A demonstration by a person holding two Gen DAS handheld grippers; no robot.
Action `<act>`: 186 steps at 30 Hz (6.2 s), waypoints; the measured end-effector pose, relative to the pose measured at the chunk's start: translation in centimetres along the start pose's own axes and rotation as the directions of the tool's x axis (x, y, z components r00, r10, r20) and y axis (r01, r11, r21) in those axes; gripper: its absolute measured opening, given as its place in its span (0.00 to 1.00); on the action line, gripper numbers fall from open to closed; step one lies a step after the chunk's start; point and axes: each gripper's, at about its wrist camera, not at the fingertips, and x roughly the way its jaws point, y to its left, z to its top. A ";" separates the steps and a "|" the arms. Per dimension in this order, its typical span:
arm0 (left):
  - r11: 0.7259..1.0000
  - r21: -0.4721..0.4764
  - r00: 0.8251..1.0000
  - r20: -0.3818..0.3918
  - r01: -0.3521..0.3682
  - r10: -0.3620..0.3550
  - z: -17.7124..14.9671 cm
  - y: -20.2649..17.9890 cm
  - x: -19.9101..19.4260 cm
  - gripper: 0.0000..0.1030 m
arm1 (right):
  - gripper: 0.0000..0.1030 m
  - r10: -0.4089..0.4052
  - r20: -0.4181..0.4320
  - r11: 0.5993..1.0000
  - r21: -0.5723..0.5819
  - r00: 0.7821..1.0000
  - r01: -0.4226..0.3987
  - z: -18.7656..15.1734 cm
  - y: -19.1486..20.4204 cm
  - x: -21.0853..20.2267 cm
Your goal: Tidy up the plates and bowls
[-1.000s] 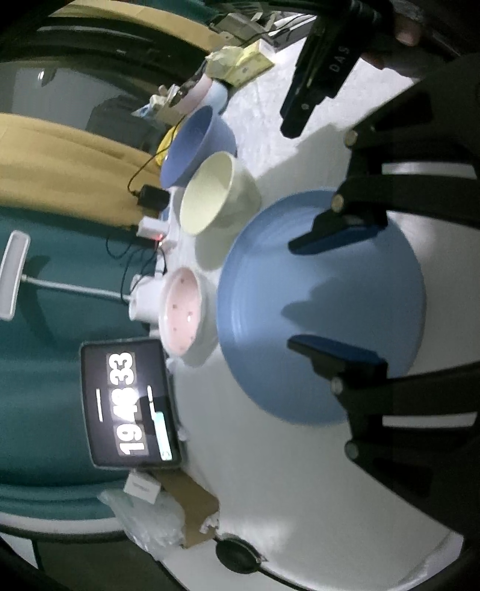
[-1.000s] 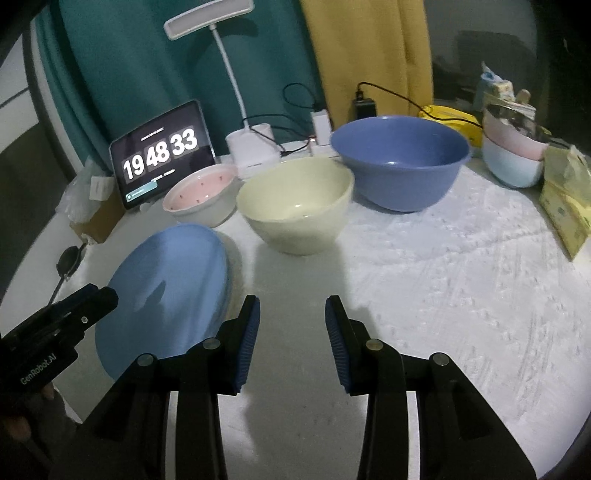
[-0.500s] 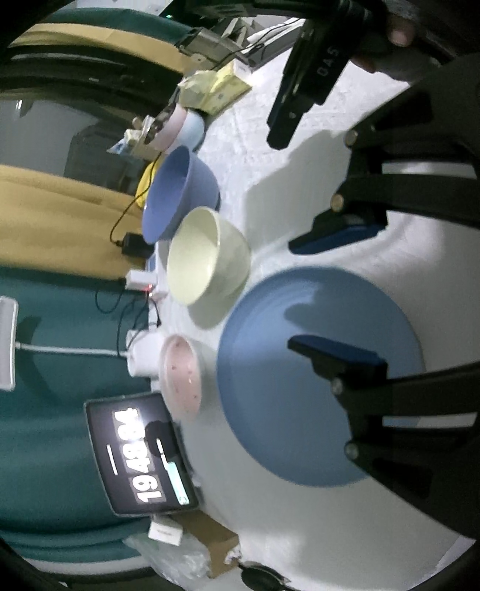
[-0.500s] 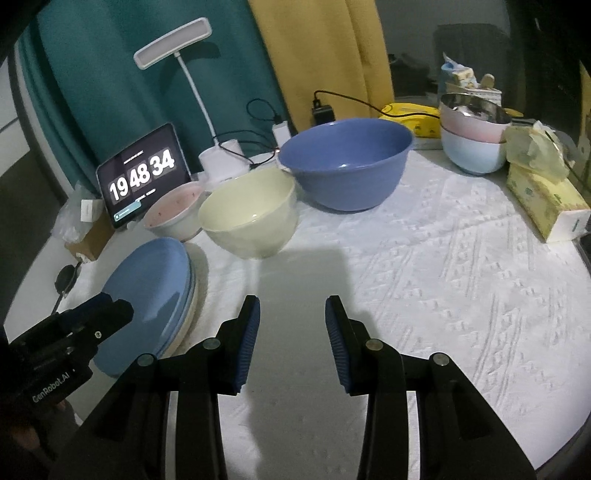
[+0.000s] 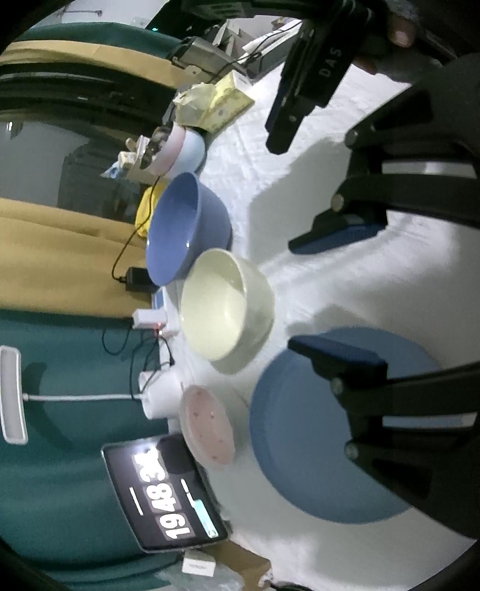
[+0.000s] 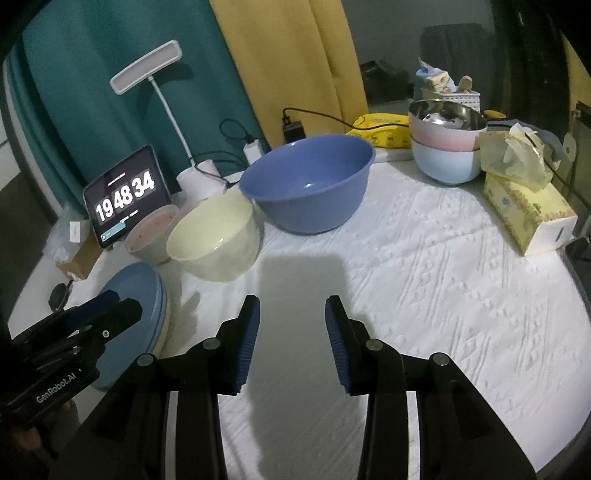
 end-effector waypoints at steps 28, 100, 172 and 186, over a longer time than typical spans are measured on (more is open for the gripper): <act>0.998 0.032 0.995 0.076 0.059 -0.061 7.4 -2.8 5.4 0.59 | 0.41 -0.070 0.055 0.997 -0.031 0.996 0.072 7.1 -3.3 3.7; 0.993 0.093 0.995 0.062 0.068 -0.074 6.3 -4.8 4.9 0.27 | 0.17 -0.124 0.067 0.992 -0.005 0.990 0.124 5.2 -2.8 0.8; 0.991 0.048 0.991 -0.054 0.124 -0.121 -1.2 -0.2 -1.9 0.33 | 0.40 -0.160 -0.022 0.987 0.012 0.987 0.161 0.7 0.9 -3.5; 0.996 -0.006 0.996 0.015 0.085 -0.085 1.3 2.1 -2.5 0.34 | 0.40 -0.129 0.005 0.990 -0.055 0.992 0.129 3.4 3.0 -2.7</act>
